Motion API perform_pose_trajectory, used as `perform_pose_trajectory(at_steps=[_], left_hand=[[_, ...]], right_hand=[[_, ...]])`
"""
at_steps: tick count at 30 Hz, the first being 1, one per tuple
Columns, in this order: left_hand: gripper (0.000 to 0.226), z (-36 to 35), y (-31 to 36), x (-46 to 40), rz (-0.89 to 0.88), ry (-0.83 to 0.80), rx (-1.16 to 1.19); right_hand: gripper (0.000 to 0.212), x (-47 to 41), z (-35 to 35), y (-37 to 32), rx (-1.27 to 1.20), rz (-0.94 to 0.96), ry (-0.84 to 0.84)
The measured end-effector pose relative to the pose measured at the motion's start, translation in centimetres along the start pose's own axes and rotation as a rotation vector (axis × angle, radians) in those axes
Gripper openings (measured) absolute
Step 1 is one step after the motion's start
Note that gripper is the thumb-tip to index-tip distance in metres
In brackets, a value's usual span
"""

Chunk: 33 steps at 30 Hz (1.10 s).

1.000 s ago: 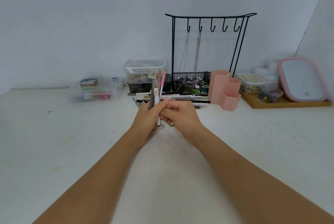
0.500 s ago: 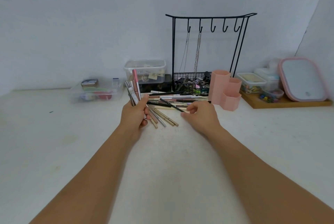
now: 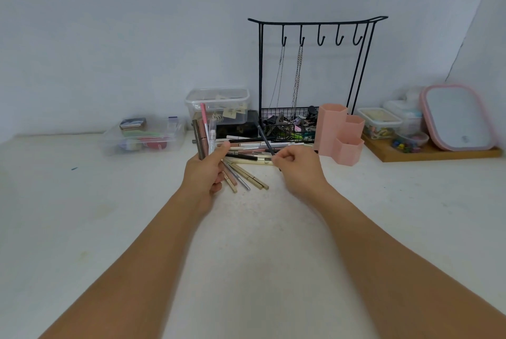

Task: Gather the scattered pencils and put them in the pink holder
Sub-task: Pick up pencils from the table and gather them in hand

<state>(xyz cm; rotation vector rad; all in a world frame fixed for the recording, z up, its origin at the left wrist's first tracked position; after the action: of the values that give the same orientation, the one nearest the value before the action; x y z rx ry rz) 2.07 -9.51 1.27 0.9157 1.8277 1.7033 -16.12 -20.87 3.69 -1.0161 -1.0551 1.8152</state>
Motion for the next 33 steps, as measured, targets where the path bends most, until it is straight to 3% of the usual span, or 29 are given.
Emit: perform_pose_trajectory(at_steps=[5, 9, 18, 25, 29, 33], left_hand=[[0.030, -1.1, 0.1, 0.3, -0.044, -0.076, -0.021], [0.041, -2.1, -0.1, 0.5, -0.074, -0.118, -0.058], [0.062, -2.8, -0.1, 0.9, -0.095, -0.148, -0.072], [0.036, -3.7, 0.0, 1.5, -0.173, -0.267, -0.113], [0.031, -2.2, 0.3, 0.9, -0.170, -0.088, -0.128], [0.038, -0.2, 0.9, 0.2, -0.134, 0.059, -0.109]], right_hand=[[0.008, 1.6, -2.9, -1.6, -0.374, -0.085, -0.183], [0.007, 2.9, -5.0, -2.6, -0.507, -0.087, -0.283], [0.010, 3.4, -5.5, -2.8, -0.480, -0.058, -0.303], [0.009, 3.1, -4.6, -3.3, -0.227, 0.140, -0.270], [0.009, 3.3, -4.6, -3.9, -0.251, 0.144, -0.312], [0.008, 1.3, -1.9, -2.3, -0.096, 0.105, -0.065]])
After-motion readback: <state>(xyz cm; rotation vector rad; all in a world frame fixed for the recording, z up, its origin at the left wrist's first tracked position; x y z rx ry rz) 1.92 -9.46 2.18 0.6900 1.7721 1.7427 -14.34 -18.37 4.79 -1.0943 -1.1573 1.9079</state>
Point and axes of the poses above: each hand's wrist, its own x-axis away from the middle knuckle, its own z-axis out of the back of the hand, y = z × x, the point moved 7 cm from there along -x, towards the middle knuckle, and after that the axes turned 6 degrees about -x, right-handed, at the moved point
